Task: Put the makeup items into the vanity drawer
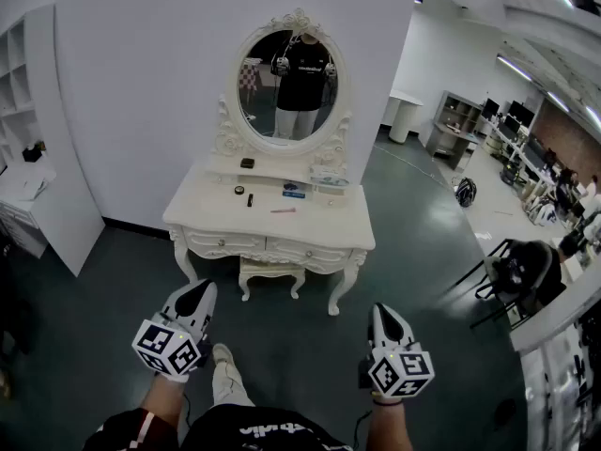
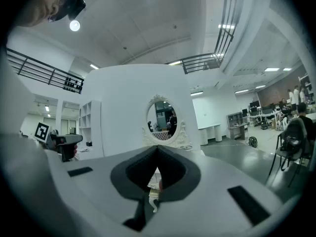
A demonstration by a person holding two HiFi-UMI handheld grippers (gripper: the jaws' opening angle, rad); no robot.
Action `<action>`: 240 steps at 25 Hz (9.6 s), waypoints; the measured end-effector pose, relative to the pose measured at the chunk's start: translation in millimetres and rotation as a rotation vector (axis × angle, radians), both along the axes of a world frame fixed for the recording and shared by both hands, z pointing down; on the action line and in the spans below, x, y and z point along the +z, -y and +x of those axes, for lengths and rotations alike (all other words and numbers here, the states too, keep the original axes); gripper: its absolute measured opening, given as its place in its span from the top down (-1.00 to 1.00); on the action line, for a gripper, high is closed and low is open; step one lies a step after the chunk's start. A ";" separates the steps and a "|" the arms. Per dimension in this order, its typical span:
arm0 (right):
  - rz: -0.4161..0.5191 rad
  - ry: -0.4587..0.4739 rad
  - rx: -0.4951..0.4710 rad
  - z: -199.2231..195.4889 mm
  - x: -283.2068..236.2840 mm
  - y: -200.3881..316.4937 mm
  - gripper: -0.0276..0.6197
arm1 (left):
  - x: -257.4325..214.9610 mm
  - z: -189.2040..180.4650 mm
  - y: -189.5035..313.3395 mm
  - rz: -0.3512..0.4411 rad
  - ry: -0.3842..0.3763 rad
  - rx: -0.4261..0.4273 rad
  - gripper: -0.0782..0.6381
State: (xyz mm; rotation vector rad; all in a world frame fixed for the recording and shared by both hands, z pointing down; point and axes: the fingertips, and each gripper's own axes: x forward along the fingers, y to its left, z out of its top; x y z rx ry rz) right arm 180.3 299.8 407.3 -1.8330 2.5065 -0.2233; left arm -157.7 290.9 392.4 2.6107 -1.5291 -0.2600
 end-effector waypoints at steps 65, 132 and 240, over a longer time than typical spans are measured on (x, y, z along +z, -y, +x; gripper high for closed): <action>0.014 -0.019 0.032 -68.1 -28.4 284.4 0.91 | -19.1 -26.9 312.6 -0.006 0.056 0.089 0.77; -0.045 -0.040 0.044 -31.0 -5.2 451.3 0.91 | 88.6 118.6 523.5 -0.078 0.411 0.452 0.38; -0.077 -0.100 0.045 -103.4 -4.4 478.6 0.91 | 86.2 107.3 540.7 -0.175 0.136 0.567 0.65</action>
